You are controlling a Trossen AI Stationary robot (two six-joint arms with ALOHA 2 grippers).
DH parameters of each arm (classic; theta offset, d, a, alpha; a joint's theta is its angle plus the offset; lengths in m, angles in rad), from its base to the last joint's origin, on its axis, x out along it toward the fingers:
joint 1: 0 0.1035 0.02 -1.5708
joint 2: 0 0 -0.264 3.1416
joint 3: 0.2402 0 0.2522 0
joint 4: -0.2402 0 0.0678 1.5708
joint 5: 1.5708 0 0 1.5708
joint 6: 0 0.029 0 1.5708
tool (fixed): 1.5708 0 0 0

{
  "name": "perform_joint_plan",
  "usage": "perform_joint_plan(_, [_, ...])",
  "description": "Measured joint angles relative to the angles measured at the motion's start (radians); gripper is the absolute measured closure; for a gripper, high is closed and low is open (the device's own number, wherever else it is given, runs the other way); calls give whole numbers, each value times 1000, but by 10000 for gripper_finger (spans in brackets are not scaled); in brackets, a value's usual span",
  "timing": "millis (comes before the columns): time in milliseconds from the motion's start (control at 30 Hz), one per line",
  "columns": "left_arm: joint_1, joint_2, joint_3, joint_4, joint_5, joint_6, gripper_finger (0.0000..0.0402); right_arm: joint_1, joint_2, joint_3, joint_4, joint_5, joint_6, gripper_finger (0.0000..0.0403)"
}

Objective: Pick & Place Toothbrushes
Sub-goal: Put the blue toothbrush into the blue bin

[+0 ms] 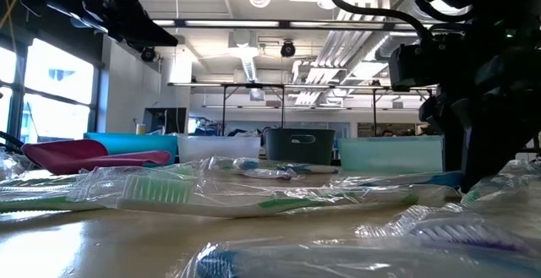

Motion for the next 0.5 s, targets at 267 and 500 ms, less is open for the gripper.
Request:
perform_joint_plan(267, [0, 0, 0, 0, -1, 2, 396, -1, 1, 0, -7, 8, -17, 277])
perform_joint_plan(500, [0, 0, 0, 0, -1, 4, 396, -2, 2, 0, 0, 7, -18, 339])
